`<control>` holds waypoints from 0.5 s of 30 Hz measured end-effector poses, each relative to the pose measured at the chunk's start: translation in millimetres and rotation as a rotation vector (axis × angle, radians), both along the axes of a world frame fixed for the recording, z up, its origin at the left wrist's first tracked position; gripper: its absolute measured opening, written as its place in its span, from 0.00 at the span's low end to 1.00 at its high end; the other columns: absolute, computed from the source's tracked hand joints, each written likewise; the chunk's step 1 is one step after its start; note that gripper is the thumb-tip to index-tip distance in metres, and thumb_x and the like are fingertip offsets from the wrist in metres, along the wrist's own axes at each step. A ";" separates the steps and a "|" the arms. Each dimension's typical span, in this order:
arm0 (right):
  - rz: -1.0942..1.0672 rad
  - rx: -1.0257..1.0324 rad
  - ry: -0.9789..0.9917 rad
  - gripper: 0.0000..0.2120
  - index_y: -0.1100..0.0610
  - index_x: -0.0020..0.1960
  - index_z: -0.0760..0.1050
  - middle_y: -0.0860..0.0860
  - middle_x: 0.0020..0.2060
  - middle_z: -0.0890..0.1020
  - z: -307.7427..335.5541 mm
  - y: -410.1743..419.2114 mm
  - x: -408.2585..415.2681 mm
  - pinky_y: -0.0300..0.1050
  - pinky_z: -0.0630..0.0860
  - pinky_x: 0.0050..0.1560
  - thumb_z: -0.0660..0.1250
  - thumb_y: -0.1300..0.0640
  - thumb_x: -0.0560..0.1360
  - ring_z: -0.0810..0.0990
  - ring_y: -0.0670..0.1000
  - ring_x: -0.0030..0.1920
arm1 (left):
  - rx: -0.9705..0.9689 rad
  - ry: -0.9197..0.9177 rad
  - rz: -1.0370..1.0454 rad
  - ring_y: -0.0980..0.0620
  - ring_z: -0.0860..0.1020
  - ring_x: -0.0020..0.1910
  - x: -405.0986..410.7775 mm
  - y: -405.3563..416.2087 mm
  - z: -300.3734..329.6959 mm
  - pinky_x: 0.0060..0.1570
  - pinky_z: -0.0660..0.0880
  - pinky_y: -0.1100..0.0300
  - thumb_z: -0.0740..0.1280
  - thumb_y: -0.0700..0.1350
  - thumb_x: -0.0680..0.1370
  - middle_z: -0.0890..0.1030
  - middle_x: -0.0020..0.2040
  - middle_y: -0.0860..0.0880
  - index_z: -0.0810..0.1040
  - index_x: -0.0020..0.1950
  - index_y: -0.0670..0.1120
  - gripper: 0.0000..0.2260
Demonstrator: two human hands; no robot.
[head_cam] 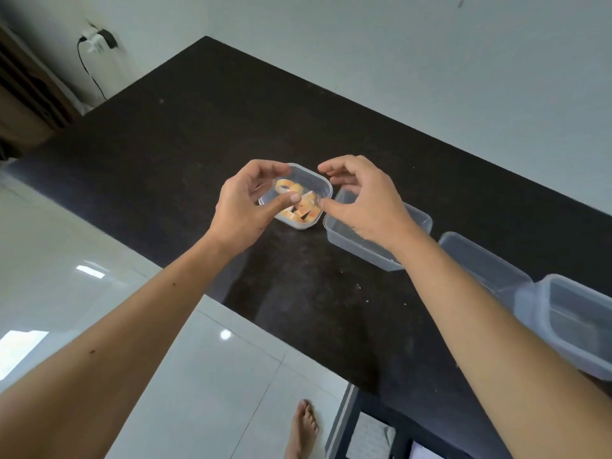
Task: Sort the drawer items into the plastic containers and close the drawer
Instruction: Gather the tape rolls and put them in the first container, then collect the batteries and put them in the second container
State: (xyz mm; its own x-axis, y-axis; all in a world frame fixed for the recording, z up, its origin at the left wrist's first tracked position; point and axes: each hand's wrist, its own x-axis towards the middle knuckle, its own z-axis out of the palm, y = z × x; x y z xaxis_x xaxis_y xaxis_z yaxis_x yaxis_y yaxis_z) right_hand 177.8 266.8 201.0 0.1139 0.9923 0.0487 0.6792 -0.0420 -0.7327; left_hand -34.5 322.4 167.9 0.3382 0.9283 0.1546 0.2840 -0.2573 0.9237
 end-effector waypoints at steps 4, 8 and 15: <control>-0.080 0.023 -0.025 0.22 0.46 0.65 0.79 0.40 0.61 0.80 15.8 -59.6 1.0 0.17 0.71 0.50 0.81 0.53 0.74 0.81 0.40 0.57 | 0.009 -0.030 -0.039 0.49 0.84 0.59 0.7 -41.9 11.0 0.63 0.82 0.47 0.78 0.45 0.77 0.85 0.59 0.49 0.80 0.62 0.45 0.16; -0.149 -0.007 0.000 0.18 0.45 0.63 0.80 0.41 0.59 0.82 15.2 -144.6 5.7 0.21 0.74 0.51 0.80 0.52 0.76 0.82 0.41 0.56 | -0.041 -0.049 -0.130 0.51 0.85 0.57 6.0 -108.6 5.8 0.61 0.83 0.52 0.77 0.44 0.78 0.85 0.57 0.50 0.80 0.62 0.46 0.14; -0.213 -0.112 0.049 0.14 0.46 0.60 0.84 0.41 0.53 0.85 -33.6 -313.0 23.1 0.43 0.80 0.59 0.79 0.56 0.76 0.83 0.43 0.55 | -0.151 0.005 -0.403 0.51 0.85 0.57 25.5 -245.4 -44.9 0.62 0.82 0.48 0.77 0.42 0.78 0.85 0.55 0.53 0.82 0.62 0.47 0.14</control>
State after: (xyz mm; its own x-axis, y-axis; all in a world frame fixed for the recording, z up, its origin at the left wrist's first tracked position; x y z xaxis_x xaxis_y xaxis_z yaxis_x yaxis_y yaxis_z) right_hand 201.0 -46.2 167.4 0.3209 0.9445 -0.0709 0.6100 -0.2633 -0.7474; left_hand -9.0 77.0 123.0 0.6788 0.7339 0.0245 0.1930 -0.2105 0.9584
